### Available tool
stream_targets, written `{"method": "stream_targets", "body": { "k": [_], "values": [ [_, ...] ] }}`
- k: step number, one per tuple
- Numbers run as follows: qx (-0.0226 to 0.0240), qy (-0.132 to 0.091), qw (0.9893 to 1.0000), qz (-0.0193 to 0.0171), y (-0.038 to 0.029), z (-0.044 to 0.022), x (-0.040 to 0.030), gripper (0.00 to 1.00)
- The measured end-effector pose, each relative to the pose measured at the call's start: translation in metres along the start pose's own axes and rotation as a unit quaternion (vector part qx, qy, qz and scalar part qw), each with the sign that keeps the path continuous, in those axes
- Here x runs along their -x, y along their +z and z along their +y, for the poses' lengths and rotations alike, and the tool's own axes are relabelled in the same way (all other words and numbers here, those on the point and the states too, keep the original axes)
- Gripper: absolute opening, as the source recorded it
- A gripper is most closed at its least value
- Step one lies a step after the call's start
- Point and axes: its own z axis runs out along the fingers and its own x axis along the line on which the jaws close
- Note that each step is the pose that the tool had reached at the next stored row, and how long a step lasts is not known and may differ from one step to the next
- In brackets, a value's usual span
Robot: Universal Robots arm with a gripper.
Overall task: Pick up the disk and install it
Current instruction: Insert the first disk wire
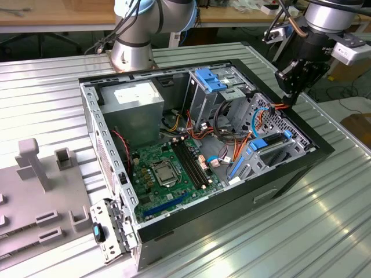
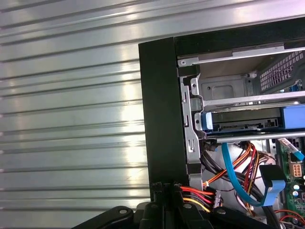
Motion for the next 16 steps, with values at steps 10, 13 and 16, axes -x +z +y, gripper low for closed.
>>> {"method": "stream_targets", "body": {
  "k": [10,13,16],
  "values": [
    [0.0003,0.001,1.0000,-0.0001,-0.0064,0.0004,-0.0011,0.16],
    [0.0000,0.001,1.0000,-0.0001,-0.0109,0.0007,-0.0018,0.16],
    [0.0007,0.001,1.0000,0.0000,-0.0118,0.0012,0.0030,0.16]
  ]
}}
